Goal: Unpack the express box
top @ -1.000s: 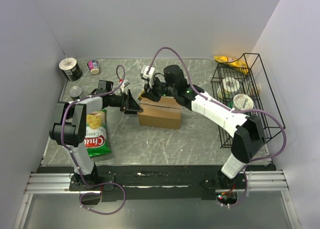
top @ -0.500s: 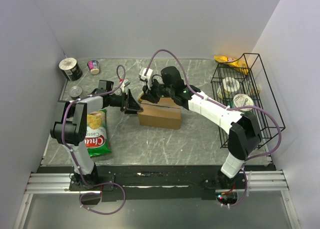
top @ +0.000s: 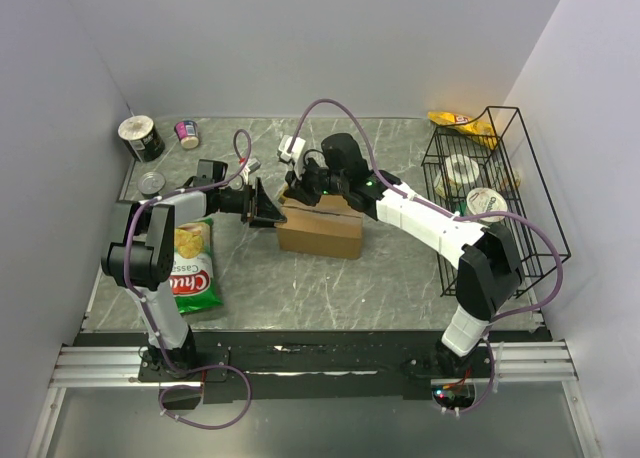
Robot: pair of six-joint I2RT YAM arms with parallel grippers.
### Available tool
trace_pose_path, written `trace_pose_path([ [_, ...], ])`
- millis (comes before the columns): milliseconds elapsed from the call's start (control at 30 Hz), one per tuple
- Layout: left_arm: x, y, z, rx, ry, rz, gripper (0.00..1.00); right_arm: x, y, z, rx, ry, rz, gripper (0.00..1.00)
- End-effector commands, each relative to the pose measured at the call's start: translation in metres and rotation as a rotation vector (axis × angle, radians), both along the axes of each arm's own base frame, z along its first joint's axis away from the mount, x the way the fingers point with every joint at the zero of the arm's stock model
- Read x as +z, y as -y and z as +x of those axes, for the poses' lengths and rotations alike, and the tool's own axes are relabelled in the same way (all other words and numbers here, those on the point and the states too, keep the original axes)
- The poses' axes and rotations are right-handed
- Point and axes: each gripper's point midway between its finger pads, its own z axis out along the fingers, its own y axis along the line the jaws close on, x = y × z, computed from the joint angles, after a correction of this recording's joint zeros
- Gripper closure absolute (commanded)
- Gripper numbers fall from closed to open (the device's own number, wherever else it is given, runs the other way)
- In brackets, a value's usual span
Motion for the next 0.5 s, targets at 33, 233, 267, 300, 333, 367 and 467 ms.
trace_pose_path([
  [33,-0.010,0.000,0.004,0.010,-0.009,0.019,0.17,0.013,0.002,-0.004,-0.006,0.006,0.015,1.00],
  [233,-0.011,0.000,0.004,0.013,-0.018,0.017,0.18,0.025,-0.005,-0.013,0.030,-0.017,0.070,1.00],
  [267,-0.011,0.000,0.004,0.015,-0.019,0.019,0.17,0.022,-0.006,-0.012,0.030,-0.017,0.065,1.00],
  [300,-0.011,0.000,0.004,0.015,-0.018,0.018,0.18,0.021,-0.005,-0.011,0.028,-0.014,0.059,1.00],
  [333,-0.011,0.000,0.004,0.016,-0.021,0.018,0.18,0.021,-0.005,-0.010,0.026,-0.009,0.055,1.00],
  [367,-0.011,0.000,0.004,0.016,-0.022,0.018,0.18,0.019,-0.004,-0.009,0.026,-0.006,0.046,1.00],
  [467,-0.012,0.000,0.004,0.016,-0.024,0.016,0.18,0.013,-0.002,-0.008,0.023,-0.007,0.020,1.00],
])
